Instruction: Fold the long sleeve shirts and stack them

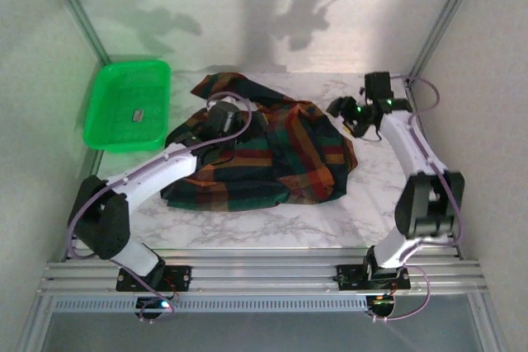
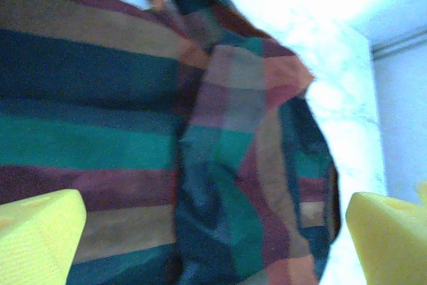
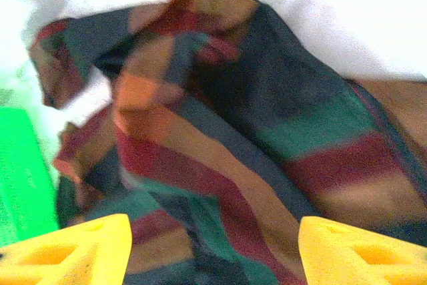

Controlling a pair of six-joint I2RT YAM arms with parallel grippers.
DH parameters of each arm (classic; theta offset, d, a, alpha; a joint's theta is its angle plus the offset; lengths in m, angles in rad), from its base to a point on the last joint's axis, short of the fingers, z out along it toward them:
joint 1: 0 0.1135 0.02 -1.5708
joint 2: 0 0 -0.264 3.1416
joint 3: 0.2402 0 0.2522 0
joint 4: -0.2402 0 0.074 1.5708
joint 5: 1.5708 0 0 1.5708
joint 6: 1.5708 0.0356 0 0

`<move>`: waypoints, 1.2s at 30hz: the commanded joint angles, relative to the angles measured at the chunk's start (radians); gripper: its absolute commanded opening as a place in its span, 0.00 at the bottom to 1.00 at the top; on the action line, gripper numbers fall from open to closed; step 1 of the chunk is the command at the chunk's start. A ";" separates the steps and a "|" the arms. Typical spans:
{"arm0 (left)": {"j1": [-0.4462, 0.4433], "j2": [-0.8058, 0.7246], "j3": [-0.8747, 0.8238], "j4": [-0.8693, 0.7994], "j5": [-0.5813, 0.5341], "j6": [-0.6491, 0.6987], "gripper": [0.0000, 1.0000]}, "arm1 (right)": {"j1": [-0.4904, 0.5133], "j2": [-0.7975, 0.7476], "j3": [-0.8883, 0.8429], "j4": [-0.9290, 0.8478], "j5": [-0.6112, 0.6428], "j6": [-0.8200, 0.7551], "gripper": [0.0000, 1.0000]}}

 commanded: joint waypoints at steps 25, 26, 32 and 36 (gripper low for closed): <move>0.072 -0.082 -0.003 -0.031 0.060 0.020 1.00 | 0.053 0.675 0.510 0.149 -0.197 0.376 0.40; 0.072 -0.087 -0.009 -0.031 0.057 0.019 1.00 | 0.055 0.684 0.524 0.151 -0.190 0.375 0.32; 0.073 -0.099 -0.051 -0.046 0.044 -0.004 1.00 | 0.070 0.648 0.599 0.243 -0.211 0.278 0.06; 0.075 -0.125 -0.117 -0.035 0.016 -0.047 1.00 | 0.094 0.535 0.571 0.256 -0.205 0.110 0.04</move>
